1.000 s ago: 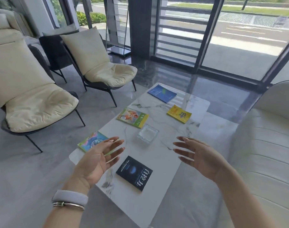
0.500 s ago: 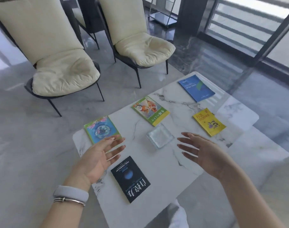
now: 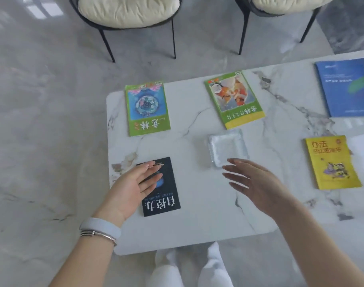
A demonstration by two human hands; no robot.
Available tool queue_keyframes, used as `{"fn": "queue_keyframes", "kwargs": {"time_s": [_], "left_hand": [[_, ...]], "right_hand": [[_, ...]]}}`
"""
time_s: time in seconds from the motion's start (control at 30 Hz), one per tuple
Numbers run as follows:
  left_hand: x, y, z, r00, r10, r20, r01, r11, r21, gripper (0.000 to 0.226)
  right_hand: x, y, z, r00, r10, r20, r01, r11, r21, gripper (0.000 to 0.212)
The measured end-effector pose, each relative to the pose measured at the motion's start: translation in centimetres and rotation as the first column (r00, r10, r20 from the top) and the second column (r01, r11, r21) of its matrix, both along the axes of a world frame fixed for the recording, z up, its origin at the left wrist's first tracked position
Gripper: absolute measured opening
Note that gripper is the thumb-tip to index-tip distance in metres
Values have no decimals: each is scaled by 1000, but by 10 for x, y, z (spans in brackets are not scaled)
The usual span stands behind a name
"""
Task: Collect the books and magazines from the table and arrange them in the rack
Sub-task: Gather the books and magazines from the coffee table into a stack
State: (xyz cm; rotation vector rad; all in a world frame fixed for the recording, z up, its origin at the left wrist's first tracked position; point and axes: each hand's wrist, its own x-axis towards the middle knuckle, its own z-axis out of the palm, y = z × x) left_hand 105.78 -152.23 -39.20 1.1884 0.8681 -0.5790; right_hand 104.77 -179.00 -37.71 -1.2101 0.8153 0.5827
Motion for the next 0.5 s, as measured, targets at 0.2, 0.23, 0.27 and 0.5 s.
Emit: {"fn": "queue_keyframes", "kwargs": {"time_s": [0.2, 0.23, 0.27, 0.5], "left_hand": [[-11, 16, -115, 994, 99, -38, -91, 983, 158, 13], [-11, 18, -134, 993, 113, -37, -104, 977, 188, 14], [-12, 22, -152, 992, 119, -41, -106, 968, 229, 14], [-19, 37, -233, 980, 182, -76, -139, 911, 388, 35]], "right_hand": [[17, 54, -132, 974, 195, -118, -198, 980, -12, 19], [18, 66, -152, 964, 228, -135, -233, 972, -23, 18], [19, 77, -170, 956, 255, -148, -262, 965, -31, 18], [14, 135, -250, 930, 299, -214, -323, 943, -83, 37]]}}
